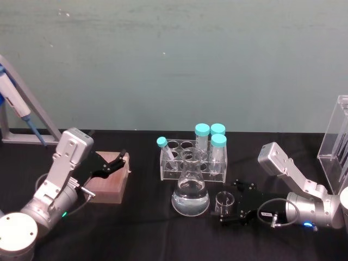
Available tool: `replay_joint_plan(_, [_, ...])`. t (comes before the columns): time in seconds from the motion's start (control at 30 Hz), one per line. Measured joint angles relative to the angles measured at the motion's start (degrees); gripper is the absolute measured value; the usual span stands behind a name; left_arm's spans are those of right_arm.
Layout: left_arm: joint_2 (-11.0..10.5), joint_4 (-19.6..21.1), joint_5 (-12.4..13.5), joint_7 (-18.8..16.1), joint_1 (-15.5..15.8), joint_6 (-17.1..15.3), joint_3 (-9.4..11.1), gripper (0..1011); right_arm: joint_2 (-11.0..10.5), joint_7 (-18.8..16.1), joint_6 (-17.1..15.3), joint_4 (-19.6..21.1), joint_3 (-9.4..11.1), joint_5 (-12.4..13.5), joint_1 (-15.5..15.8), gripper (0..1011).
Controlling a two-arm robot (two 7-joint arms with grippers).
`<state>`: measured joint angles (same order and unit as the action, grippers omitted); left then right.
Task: Place the experimental apparatus aside using one hand.
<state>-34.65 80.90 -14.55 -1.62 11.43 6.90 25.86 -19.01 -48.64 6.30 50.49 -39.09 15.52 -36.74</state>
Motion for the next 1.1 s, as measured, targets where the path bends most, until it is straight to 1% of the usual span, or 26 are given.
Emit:
replay_joint_plan(0.2, [0.0,0.0,0.0,0.0,0.0,0.0,0.0,1000,0.0,0.0,0.0,0.0,0.0,0.1,0.0,997])
replay_joint_plan(0.27, [0.0,0.0,0.0,0.0,0.0,0.0,0.0,1000,0.0,0.0,0.0,0.0,0.0,0.1,0.0,966])
replay_joint_plan(0.37, [0.0,0.0,0.0,0.0,0.0,0.0,0.0,1000,0.0,0.0,0.0,0.0,0.1,0.1,0.0,885])
replay_joint_plan(0.4, [0.0,0.0,0.0,0.0,0.0,0.0,0.0,1000,0.0,0.0,0.0,0.0,0.1,0.1,0.0,885])
replay_joint_plan(0.43, [0.0,0.0,0.0,0.0,0.0,0.0,0.0,1000,0.0,0.0,0.0,0.0,0.1,0.1,0.0,838])
replay_joint_plan(0.5, [0.0,0.0,0.0,0.0,0.0,0.0,0.0,1000,0.0,0.0,-0.1,0.0,0.1,0.1,0.0,818])
replay_joint_plan(0.53, [0.0,0.0,0.0,0.0,0.0,0.0,0.0,1000,0.0,0.0,-0.1,0.0,0.1,0.1,0.0,765])
replay_joint_plan(0.6, [0.0,0.0,0.0,0.0,0.0,0.0,0.0,1000,0.0,0.0,-0.1,0.0,0.1,0.2,0.0,708])
replay_joint_plan(0.63, [0.0,0.0,0.0,0.0,0.0,0.0,0.0,1000,0.0,0.0,-0.1,0.0,0.1,0.2,0.0,652])
replay_joint_plan(0.77, [0.0,0.0,0.0,0.0,0.0,0.0,0.0,1000,0.0,0.0,-0.1,0.0,0.1,0.2,0.0,547])
replay_joint_plan(0.83, [0.0,0.0,0.0,0.0,0.0,0.0,0.0,1000,0.0,0.0,-0.1,0.0,0.1,0.2,0.0,533])
replay_joint_plan(1.1, [0.0,0.0,0.0,0.0,0.0,0.0,0.0,1000,0.0,0.0,-0.1,0.0,0.1,0.2,0.0,533])
